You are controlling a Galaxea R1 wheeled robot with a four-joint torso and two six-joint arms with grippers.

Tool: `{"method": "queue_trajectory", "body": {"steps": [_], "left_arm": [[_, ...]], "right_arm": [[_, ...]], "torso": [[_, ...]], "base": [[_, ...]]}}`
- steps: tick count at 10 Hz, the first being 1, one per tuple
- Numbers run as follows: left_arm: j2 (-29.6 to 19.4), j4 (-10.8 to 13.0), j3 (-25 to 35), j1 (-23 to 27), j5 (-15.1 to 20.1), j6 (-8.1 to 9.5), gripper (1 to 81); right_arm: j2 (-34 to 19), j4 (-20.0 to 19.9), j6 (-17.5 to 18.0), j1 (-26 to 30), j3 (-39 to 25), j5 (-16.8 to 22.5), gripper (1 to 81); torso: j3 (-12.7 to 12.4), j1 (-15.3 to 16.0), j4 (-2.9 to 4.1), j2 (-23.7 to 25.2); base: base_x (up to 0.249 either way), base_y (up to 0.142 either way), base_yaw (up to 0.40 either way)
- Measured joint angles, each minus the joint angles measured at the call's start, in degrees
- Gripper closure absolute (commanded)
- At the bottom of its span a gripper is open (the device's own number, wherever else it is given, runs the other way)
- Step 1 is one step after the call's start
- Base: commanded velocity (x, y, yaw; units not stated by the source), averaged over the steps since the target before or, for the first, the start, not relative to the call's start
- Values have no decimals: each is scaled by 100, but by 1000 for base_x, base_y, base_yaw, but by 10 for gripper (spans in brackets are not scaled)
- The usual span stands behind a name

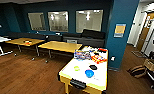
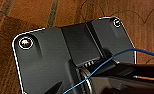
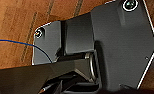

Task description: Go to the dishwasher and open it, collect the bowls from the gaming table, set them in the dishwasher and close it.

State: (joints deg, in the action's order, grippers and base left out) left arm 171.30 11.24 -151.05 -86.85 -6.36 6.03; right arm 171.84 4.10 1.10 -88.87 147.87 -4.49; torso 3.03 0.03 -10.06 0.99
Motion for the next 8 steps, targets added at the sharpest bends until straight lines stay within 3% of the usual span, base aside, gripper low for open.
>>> {"method": "queue_trajectory", "body": {"steps": [8], "left_arm": [[-10, 0, -10, -45, 20, 2, 10]], "right_arm": [[7, 1, 0, -43, -2, 20, 10]], "torso": [[-2, -6, 0, 5]], "base": [[161, 134, 0]]}}
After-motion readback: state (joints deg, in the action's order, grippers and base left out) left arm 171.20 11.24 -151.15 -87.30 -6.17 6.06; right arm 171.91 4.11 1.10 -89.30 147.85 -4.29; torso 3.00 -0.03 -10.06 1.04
